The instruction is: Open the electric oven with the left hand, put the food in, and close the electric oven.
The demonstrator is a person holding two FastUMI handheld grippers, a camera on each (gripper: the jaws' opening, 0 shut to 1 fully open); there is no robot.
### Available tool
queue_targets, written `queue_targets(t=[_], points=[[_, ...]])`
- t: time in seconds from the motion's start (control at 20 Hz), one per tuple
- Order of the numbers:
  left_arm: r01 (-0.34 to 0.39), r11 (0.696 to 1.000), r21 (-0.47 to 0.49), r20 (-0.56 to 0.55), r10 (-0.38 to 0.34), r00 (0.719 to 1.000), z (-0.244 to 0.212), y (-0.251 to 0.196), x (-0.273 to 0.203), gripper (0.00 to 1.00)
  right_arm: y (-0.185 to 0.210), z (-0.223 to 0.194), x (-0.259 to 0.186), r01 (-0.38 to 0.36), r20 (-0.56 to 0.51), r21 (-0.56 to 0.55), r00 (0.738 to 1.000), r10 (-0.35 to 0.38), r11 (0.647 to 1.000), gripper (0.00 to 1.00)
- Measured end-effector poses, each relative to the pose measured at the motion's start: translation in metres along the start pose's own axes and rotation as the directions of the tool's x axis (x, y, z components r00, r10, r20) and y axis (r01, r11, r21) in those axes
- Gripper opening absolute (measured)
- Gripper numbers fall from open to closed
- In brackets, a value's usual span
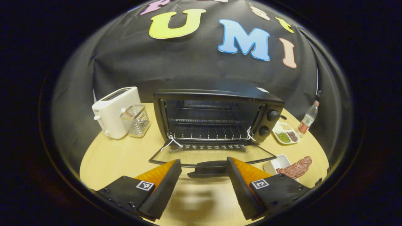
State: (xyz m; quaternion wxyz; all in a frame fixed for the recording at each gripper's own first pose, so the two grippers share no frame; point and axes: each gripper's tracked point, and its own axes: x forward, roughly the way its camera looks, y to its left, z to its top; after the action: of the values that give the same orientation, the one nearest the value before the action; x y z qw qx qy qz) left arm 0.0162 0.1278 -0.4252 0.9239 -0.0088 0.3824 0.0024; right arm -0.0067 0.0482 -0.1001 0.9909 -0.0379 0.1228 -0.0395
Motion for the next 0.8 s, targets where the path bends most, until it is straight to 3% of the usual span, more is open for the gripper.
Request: queue_targets(t=[0.3, 0.35, 0.4, 0.45, 0.55, 0.8], points=[[0.034, 0.999, 0.040, -0.034, -0.033, 0.999, -0.026, -0.002, 0.005, 1.00, 0.000, -0.007, -0.015, 0.047, -0.005, -0.013, 0.999, -0.048, 0.999, 0.97], [0.041, 0.999, 0.036, -0.041, -0.039, 0.998, -0.032, -0.002, 0.006, 0.96, 0.001, -0.010, -0.017, 0.052, -0.011, -0.012, 0.999, -0.052, 0.999, 0.97], [0.042, 0.999, 0.034, -0.051, -0.040, 0.998, -0.037, -0.001, 0.008, 1.00, 0.002, -0.014, -0.019, 0.055, -0.019, -0.012, 0.998, -0.055, 0.998, 0.97], [0.041, 0.999, 0.034, -0.056, -0.040, 0.998, -0.041, 0.000, 0.009, 0.96, 0.003, -0.017, -0.020, 0.055, -0.027, -0.012, 0.998, -0.056, 0.998, 0.97], [0.041, 0.998, 0.040, -0.060, -0.038, 0.997, -0.045, 0.004, 0.010, 1.00, 0.007, -0.022, -0.023, 0.047, -0.041, -0.012, 0.998, -0.048, 0.999, 0.97], [0.002, 1.000, 0.020, -0.055, -0.001, 0.998, -0.043, 0.018, 0.010, 0.97, 0.024, -0.033, -0.014, -0.017, -0.077, -0.025, 0.997, 0.015, 1.000, 0.97]])
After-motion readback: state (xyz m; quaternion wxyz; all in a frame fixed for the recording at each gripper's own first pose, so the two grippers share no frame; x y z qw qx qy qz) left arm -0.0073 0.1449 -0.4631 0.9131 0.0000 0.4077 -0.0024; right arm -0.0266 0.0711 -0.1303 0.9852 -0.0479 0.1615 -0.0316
